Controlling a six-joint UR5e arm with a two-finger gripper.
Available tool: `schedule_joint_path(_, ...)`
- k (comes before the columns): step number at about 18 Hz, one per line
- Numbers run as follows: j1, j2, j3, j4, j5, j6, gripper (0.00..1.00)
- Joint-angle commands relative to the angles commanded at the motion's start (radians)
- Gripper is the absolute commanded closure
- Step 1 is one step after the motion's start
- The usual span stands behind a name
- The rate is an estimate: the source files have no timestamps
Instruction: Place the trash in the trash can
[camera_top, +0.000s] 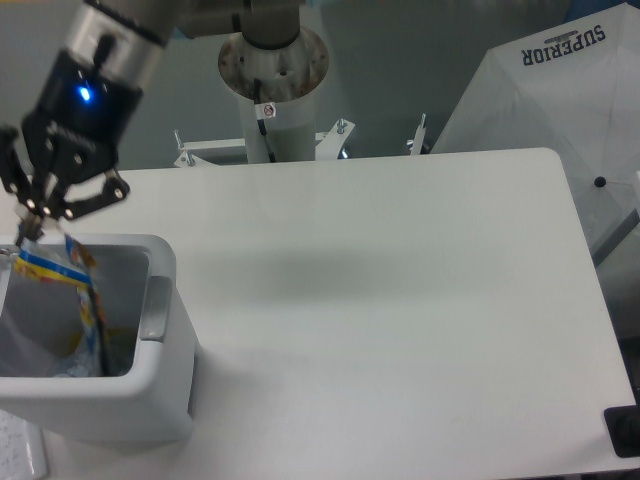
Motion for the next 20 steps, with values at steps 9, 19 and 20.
schedule_joint_path(9, 0.009, 0.014, 0.02, 0.0, 0.152, 0.147, 0.0)
schedule_joint_path(19, 0.149, 0.08, -0.118, -0.005, 0.695, 0.392, 0.0)
schedule_joint_path(20, 0.176, 0.081, -0.133, -0.006, 0.699, 0.467, 0.0)
